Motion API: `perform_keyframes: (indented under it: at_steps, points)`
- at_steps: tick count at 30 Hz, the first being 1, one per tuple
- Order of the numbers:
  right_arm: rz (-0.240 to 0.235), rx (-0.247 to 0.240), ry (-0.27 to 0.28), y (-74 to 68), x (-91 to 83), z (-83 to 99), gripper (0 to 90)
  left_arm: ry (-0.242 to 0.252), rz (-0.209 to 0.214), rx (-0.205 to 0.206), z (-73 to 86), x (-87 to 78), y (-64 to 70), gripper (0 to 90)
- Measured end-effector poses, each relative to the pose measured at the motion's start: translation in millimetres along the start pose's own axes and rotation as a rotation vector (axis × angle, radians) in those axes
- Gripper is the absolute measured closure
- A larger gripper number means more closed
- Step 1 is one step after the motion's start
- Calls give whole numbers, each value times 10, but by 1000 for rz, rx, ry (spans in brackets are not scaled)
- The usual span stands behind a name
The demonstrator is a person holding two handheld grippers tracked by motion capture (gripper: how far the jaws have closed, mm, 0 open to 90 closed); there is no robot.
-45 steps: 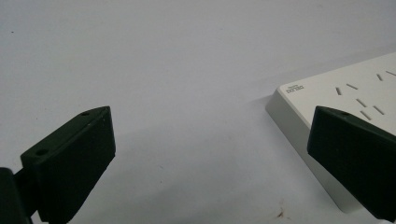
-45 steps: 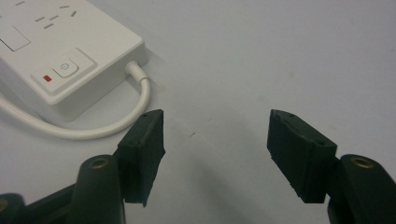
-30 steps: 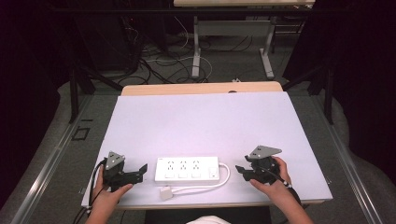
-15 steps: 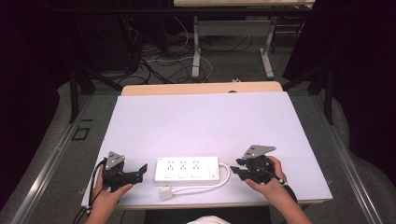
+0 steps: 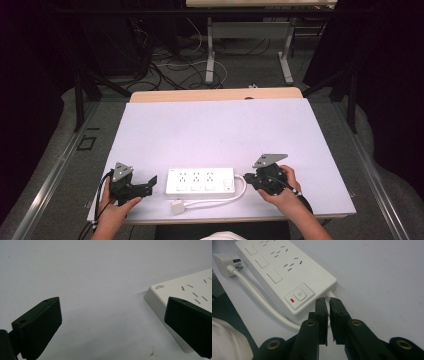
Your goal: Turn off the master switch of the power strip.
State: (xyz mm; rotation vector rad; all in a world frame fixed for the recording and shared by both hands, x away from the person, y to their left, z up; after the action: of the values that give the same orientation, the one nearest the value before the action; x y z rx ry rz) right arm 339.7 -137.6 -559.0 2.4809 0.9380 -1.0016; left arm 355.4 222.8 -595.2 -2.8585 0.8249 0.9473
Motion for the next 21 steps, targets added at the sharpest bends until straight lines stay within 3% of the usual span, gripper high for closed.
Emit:
perform_keyframes:
  at_steps: [21]
  points:
    - [-64,-37,-39,-239,180,-137,900,1,-6,-1,3,-16,-25,18]
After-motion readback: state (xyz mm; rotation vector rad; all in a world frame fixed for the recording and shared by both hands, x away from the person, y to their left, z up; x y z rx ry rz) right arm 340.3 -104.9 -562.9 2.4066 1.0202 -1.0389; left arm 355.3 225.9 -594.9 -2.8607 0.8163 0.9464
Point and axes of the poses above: each handheld gripper's, and its own axes: x roughly forward along the jaws, z roughly out of its underside, y roughly to its right, the point moved 8 cm from there along x, roughly forward along the jaws, and after that the axes turned 7 degrees about z, right-handed, at the moved point
